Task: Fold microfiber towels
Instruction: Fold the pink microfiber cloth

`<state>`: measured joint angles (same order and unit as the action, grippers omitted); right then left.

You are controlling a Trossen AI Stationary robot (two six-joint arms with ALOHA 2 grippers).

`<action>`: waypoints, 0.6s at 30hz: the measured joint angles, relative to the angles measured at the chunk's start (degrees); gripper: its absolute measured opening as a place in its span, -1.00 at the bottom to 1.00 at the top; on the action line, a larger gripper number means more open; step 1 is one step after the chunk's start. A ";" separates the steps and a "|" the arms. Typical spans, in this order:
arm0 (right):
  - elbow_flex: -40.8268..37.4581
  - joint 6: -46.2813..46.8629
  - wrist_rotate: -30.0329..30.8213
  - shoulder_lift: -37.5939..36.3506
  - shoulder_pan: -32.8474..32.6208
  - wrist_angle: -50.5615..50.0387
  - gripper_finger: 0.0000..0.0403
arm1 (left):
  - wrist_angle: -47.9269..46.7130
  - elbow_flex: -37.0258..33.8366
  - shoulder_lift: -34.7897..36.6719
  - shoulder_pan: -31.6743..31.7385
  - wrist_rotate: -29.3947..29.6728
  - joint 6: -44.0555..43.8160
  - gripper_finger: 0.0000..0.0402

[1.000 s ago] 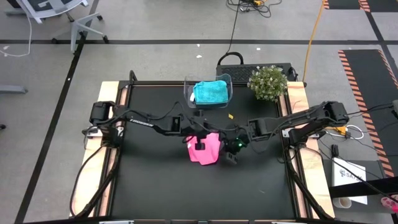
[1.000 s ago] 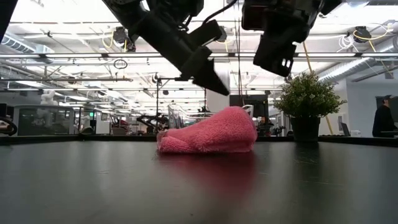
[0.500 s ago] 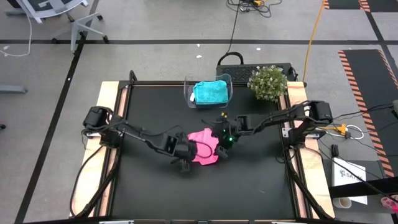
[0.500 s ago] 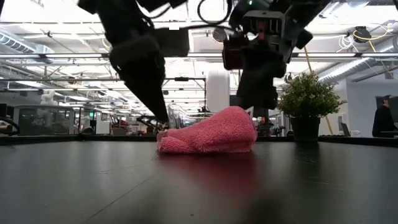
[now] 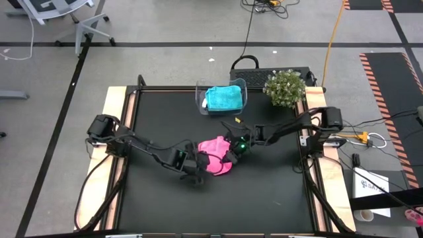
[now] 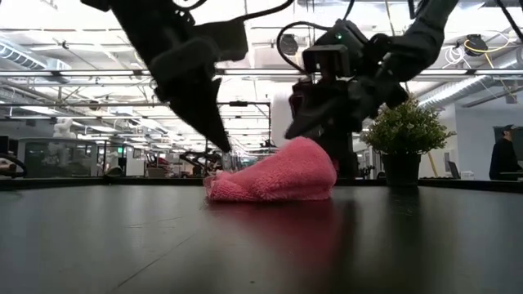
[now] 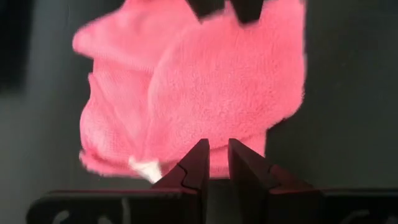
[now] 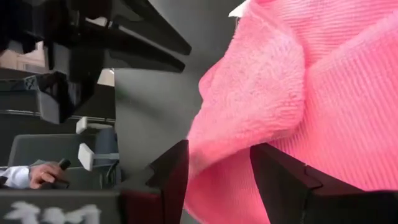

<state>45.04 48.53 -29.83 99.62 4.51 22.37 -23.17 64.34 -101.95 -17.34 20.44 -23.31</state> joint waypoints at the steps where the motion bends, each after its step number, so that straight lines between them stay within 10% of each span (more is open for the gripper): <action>1: 0.00 0.29 0.00 0.61 0.02 1.03 -0.19 | -0.31 -0.44 0.00 0.00 -0.03 -0.35 -0.69; 10: 0.29 1.52 1.38 4.41 0.00 5.93 -0.24 | 0.86 -1.78 -0.05 -0.59 -1.37 -2.91 -0.69; 18: 0.31 0.46 1.50 2.57 1.29 6.73 -0.85 | 8.82 -1.74 -1.03 -0.43 -2.35 0.33 -0.69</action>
<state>45.34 48.99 -28.33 102.19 5.80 29.10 -14.36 62.60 -102.98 -17.77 18.09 -22.98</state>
